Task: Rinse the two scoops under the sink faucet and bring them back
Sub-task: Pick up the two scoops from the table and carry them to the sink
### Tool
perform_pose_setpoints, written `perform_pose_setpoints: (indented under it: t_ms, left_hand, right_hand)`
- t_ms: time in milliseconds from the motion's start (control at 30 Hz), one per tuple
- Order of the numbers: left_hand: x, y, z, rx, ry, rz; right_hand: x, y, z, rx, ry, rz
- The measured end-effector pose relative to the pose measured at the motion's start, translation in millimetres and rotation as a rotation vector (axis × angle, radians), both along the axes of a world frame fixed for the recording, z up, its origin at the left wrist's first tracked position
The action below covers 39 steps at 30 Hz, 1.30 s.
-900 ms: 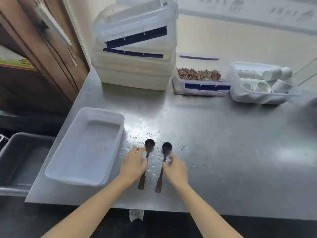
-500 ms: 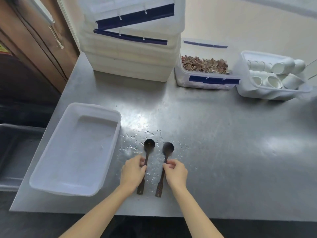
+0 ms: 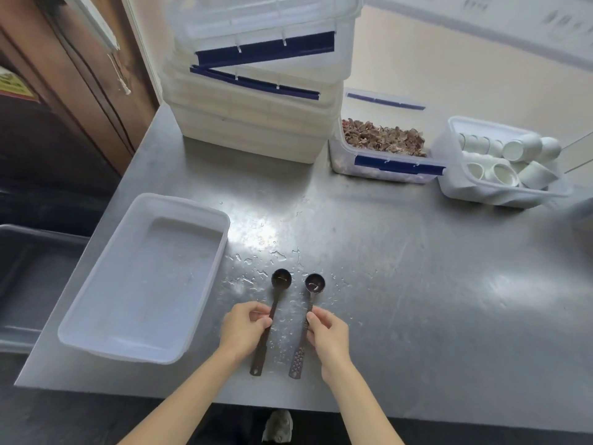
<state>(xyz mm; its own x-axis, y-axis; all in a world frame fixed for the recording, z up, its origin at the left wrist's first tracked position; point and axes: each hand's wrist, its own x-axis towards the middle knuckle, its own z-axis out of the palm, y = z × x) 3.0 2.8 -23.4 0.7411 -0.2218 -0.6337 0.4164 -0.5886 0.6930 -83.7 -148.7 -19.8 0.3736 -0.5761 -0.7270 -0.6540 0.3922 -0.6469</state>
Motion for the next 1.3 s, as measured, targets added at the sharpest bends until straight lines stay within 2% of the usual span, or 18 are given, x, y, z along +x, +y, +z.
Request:
perform_pose_setpoints:
  t_ms: [200,467,667,900,1100,1300]
  left_hand:
    - [-22,19,25,-0.273,0.151,0.23]
    - [-82,41,86,-0.434,0.057,0.469]
    - [-157,49,124,-0.464,-0.087,0.7]
    - [-240,63,151,-0.44,-0.199,0.99]
    - [-297,90,164,-0.355,-0.289,1.24]
    - [-365,137,168,-0.364,-0.382,1.438]
  right_hand:
    - [-14,-1,34,0.035,-0.105,0.068]
    - [-42,0,83,0.051,-0.292,0.3]
    - [-66,11,132,0.153,-0.46,0.596]
    - [-95,45,163,0.213,-0.494,0.831]
    - [-113,95,170,0.207,-0.519,1.079]
    - [-148,161,174,0.304,-0.569,1.329]
